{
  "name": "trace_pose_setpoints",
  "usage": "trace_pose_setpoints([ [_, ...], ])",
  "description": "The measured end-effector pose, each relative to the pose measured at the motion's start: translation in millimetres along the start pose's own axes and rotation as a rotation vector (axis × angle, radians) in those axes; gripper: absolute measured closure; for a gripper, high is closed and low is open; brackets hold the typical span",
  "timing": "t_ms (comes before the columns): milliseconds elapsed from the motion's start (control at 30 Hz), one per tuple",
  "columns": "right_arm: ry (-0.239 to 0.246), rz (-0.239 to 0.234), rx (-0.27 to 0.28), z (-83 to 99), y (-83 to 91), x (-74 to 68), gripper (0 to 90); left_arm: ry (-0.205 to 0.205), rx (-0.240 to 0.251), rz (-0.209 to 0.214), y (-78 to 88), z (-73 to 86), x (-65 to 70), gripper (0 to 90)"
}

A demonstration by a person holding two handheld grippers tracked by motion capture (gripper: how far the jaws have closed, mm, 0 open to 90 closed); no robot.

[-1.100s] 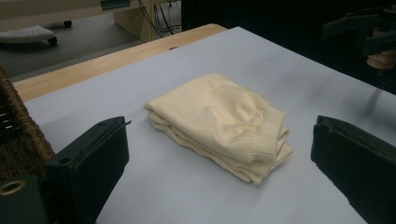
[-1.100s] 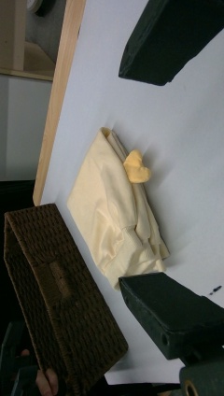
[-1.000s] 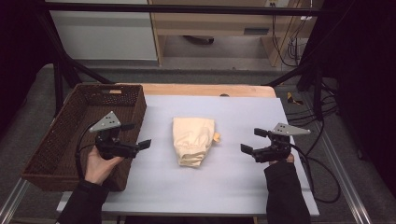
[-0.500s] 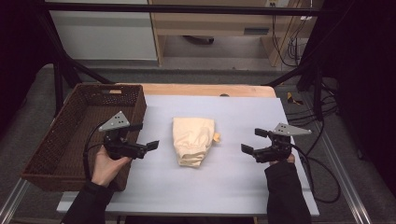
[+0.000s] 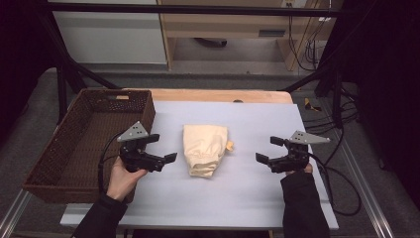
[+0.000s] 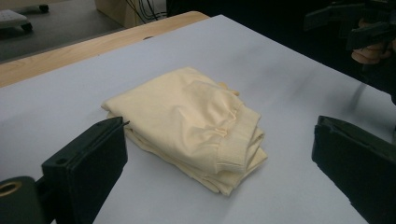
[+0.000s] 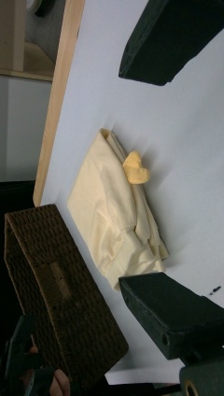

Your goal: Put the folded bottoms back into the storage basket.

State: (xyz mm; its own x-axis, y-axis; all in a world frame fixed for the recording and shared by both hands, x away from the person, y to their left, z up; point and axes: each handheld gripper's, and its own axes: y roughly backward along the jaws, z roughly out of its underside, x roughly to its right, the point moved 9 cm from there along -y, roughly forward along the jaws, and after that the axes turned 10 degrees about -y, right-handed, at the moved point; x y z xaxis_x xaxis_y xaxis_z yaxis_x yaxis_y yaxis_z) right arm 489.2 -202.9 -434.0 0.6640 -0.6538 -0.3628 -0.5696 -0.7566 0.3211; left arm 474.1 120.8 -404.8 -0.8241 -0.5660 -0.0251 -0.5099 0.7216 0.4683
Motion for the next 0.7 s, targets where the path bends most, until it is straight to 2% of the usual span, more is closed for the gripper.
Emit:
trace_pose_setpoints([
  [133,0.003,0.004,-0.002,0.1,0.2,0.7,2.9,-0.004,-0.011,0.006,-8.0,2.1,5.7,2.8],
  [467,0.003,0.009,-0.007,0.9,0.1,1.2,2.9,0.011,-0.034,0.023,-24.3,7.3,11.9,2.5],
  [700,0.006,0.009,-0.012,1.5,-0.3,1.4,3.0,0.008,-0.060,0.031,-37.6,9.5,14.8,2.5],
])
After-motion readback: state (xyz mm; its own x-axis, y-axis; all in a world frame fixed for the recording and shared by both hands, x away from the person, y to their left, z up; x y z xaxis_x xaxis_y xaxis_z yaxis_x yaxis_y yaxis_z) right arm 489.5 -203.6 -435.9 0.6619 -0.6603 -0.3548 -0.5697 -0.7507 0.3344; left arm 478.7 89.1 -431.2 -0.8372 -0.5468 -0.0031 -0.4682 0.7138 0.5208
